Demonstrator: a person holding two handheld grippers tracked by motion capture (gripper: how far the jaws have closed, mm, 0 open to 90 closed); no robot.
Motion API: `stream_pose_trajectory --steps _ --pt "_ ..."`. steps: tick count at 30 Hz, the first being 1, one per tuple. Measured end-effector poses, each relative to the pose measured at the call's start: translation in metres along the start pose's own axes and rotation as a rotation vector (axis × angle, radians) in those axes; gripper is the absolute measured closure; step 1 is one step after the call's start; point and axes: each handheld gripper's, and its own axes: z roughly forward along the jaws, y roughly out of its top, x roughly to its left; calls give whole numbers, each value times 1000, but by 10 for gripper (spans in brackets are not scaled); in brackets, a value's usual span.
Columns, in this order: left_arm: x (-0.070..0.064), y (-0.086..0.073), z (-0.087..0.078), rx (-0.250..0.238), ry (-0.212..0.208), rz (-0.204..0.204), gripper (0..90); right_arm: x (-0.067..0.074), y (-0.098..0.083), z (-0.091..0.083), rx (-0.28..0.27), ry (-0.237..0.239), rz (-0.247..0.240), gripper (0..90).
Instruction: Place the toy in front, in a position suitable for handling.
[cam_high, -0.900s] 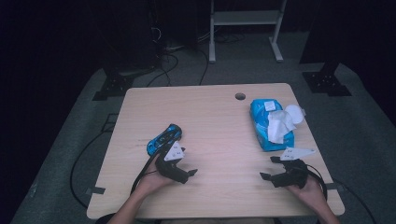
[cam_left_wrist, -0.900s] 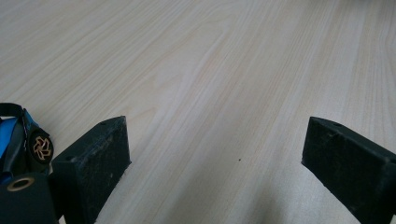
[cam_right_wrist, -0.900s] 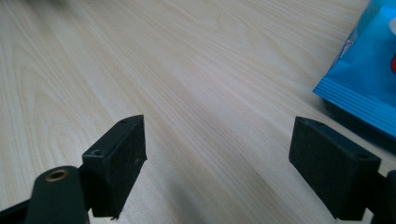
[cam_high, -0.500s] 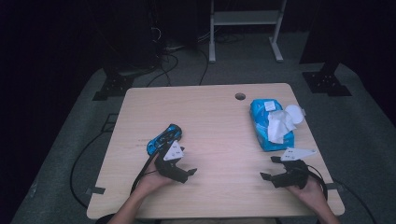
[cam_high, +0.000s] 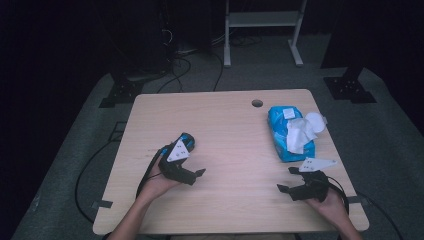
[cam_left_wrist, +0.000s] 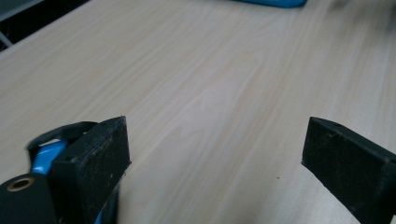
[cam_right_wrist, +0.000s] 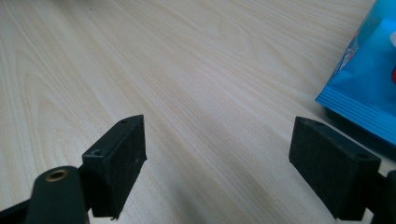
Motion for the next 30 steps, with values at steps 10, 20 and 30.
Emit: stream_pose_trajectory --steps 10,20,30 --pt "35 2 -17 -47 35 -72 71 1 3 -2 -14 -1 -8 177" --pt "62 6 -28 -21 81 -98 96 4 4 -4 -20 -1 -14 177" --pt "86 9 -23 35 105 -108 84 5 6 -1 -11 8 -20 177"
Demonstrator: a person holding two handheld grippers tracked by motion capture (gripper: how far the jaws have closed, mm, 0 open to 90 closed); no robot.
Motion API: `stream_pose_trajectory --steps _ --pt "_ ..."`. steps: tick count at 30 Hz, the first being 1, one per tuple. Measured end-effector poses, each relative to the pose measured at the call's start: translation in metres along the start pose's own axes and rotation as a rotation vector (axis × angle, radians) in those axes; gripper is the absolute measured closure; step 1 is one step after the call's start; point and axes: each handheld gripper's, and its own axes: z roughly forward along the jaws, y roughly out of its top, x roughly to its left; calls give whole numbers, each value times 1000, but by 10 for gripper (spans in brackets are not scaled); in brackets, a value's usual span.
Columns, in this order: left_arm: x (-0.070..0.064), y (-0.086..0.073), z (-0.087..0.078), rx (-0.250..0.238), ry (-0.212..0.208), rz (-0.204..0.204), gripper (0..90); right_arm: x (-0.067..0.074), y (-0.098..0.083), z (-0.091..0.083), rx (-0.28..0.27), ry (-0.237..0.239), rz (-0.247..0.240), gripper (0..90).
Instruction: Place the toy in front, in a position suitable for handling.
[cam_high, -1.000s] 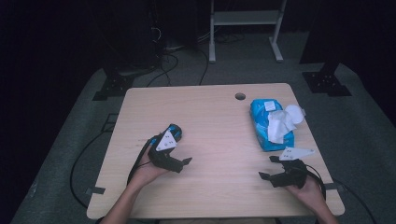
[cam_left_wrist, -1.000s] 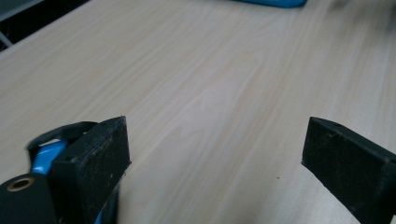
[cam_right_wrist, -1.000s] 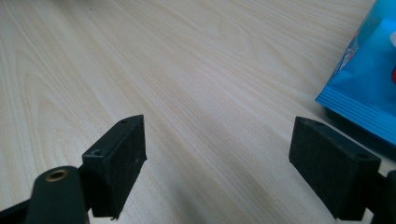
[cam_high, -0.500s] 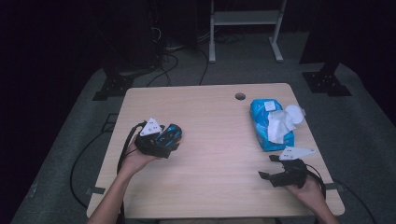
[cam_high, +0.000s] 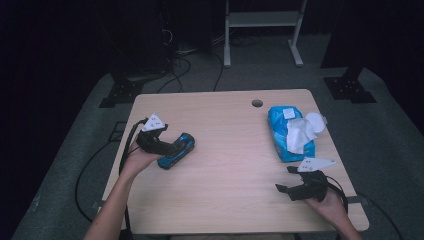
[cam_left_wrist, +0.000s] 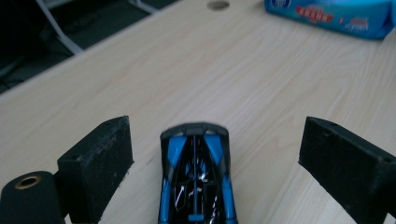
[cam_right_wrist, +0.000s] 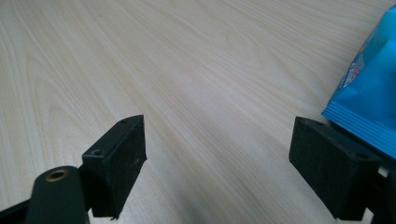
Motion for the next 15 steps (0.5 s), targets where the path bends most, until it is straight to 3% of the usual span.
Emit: stream_pose_trajectory --steps 7,10,15 --pt "12 -8 20 104 -7 -3 79 1 0 0 3 3 -7 177" --pt "13 -11 31 172 -9 20 79 1 0 1 6 7 -1 177" --pt "15 -17 44 243 -30 26 79 2 -1 1 11 9 -9 177"
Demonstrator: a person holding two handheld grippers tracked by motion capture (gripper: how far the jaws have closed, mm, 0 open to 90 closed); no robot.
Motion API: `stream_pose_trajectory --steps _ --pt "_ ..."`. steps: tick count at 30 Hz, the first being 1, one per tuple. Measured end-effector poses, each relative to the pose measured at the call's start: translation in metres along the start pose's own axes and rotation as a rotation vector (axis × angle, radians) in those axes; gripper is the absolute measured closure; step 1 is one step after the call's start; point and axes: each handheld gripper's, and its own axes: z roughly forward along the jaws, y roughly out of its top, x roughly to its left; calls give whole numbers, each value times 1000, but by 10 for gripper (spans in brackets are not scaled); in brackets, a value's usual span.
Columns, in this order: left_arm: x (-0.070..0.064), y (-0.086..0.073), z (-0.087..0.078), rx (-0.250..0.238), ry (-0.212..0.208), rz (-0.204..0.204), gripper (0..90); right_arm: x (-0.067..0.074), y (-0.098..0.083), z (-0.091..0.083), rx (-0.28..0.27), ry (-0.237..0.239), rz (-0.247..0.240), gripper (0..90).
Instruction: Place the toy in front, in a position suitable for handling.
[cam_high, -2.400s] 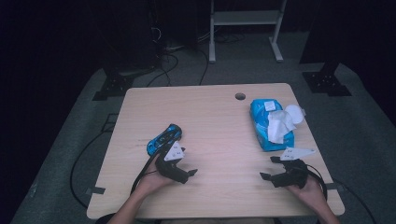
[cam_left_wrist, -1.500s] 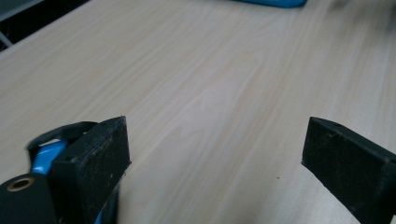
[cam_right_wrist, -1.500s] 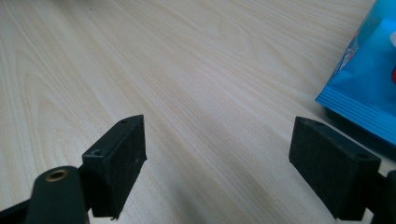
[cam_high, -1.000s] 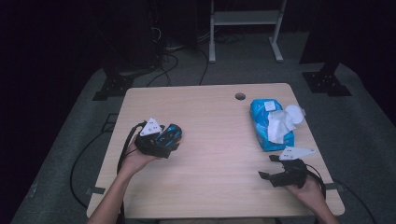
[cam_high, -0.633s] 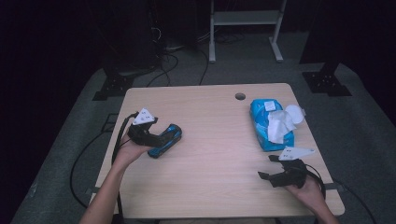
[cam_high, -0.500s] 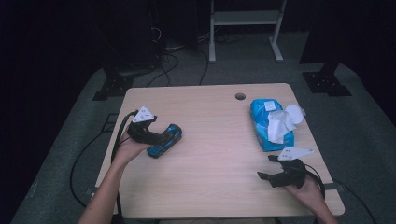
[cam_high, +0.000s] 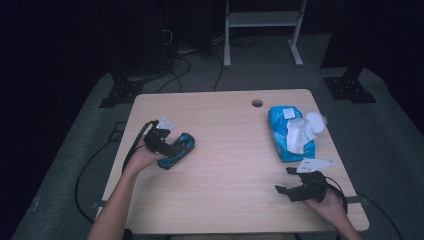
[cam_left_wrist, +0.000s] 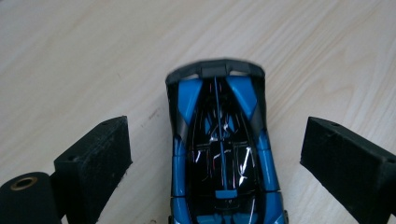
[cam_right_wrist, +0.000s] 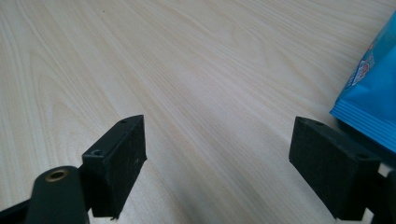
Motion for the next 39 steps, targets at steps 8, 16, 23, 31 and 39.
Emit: stream_pose_trajectory --steps 8,16,23,31,39 --pt "2 -7 13 92 -23 6 86 0 0 0 2 4 -2 177" --pt "1 -9 19 125 -53 15 136 1 0 1 4 5 -1 177" --pt "3 -12 25 168 -95 1 213 1 -1 1 6 8 1 177" --pt "3 -13 26 173 -94 -12 215 1 -1 2 7 8 0 177" --pt "0 -10 26 196 -67 -20 237 2 0 3 9 8 -1 178"
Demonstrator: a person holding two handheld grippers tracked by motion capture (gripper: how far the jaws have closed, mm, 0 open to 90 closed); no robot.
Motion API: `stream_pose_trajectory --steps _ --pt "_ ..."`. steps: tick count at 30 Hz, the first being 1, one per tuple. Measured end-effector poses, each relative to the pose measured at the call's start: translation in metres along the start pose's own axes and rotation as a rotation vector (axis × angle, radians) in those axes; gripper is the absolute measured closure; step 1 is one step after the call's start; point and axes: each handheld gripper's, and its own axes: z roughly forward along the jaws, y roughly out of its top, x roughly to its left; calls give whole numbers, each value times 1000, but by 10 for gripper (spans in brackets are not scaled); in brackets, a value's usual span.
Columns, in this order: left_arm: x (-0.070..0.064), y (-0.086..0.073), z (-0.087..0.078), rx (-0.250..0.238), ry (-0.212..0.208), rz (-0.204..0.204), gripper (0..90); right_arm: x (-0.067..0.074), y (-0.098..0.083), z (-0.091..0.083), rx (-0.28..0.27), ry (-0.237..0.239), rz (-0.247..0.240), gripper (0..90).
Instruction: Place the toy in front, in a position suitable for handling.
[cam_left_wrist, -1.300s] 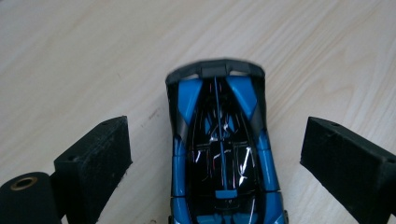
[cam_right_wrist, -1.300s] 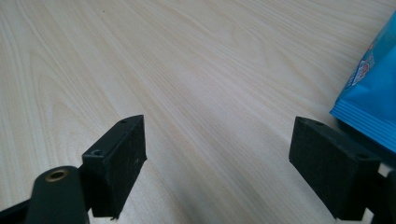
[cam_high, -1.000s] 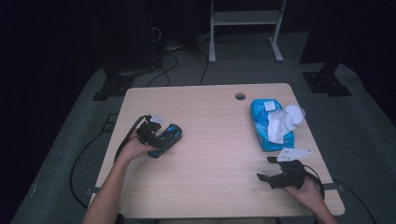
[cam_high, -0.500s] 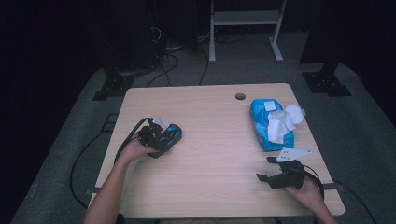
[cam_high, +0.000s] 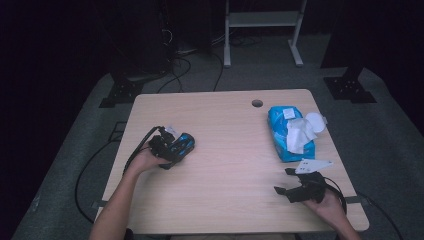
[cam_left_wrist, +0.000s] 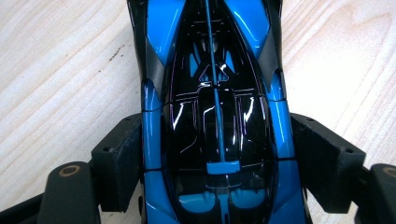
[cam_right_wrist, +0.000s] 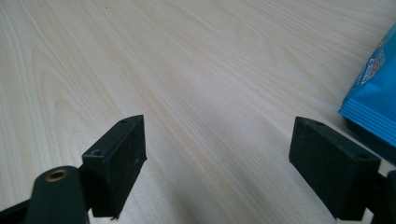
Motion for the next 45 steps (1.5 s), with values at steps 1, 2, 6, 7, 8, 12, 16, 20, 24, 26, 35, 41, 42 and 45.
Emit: stream_pose_trajectory --steps 1,2,6,7,8,12,16,20,24,26,35,41,42,45 --pt "-1 0 -1 2 10 4 243 0 0 0 0 0 -1 177" --pt "-2 1 -1 0 21 11 251 0 0 0 1 0 0 177" --pt "1 -1 -2 -3 5 8 256 0 0 0 1 -1 -2 177" --pt "1 -1 -1 -8 2 5 257 0 0 0 0 0 0 177" --pt "2 -1 -2 -6 -3 4 257 0 0 0 1 0 0 177" --pt "3 -3 -3 -7 -11 0 258 0 0 1 2 1 0 177" --pt "4 -3 -3 -15 -15 -13 258 0 0 0 -3 -1 0 178" --pt "3 -2 -6 -36 -10 -13 265 0 0 -1 -5 -3 -2 178" --pt "3 -3 -5 -36 -9 -12 265 0 0 0 -4 -2 -3 178" --pt "3 -3 -6 -33 -11 -10 265 0 0 0 -4 -2 -3 177" --pt "1 -3 -5 -21 5 6 265 0 0 -1 -5 -3 -2 178" --pt "2 -4 -5 -9 -1 2 260 1 0 0 0 0 -5 177" --pt "2 -5 -4 -1 -4 -2 256 1 0 0 1 0 -4 177" --pt "3 -6 -3 9 -16 4 220 0 0 0 2 -1 -4 177"
